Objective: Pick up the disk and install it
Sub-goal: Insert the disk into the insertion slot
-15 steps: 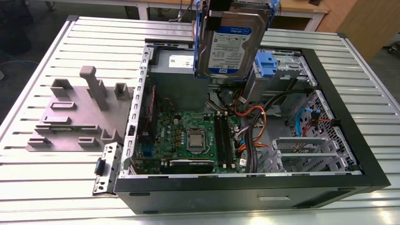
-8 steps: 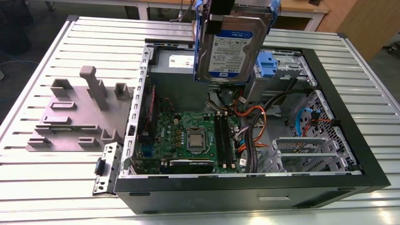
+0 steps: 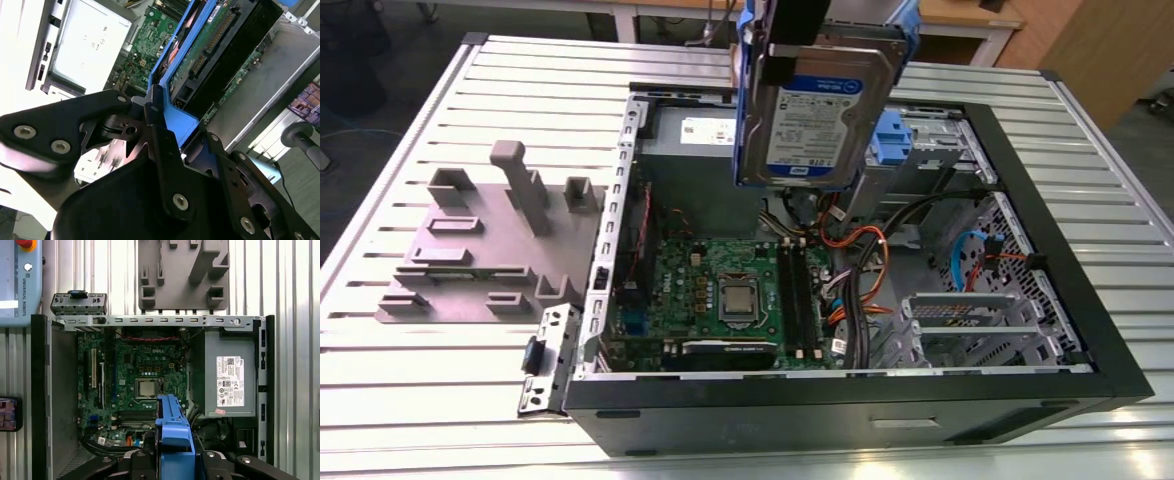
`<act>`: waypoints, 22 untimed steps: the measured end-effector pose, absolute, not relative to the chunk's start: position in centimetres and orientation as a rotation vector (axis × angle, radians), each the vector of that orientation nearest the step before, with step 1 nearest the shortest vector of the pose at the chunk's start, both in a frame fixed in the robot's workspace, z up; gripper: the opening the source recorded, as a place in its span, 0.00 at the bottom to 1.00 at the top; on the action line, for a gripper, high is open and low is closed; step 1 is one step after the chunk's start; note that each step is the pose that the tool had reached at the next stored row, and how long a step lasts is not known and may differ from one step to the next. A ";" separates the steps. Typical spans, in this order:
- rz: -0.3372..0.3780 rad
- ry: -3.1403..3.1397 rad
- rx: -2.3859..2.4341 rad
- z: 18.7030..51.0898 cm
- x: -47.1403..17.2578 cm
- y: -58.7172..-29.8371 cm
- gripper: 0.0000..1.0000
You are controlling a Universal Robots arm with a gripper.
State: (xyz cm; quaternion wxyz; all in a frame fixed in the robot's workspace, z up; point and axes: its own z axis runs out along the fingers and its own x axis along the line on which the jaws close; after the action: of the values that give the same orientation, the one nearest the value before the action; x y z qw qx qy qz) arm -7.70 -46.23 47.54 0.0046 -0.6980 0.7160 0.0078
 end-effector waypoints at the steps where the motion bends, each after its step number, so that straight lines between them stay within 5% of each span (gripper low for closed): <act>1: 0.024 2.243 -2.186 47.5 -7.7 -46.4 0.36; 22: 0.021 2.245 -2.188 47.5 -6.6 -47.6 0.36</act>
State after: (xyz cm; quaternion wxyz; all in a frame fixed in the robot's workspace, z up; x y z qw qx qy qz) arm -6.60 -47.61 47.47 0.0035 -0.6980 0.7161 0.0067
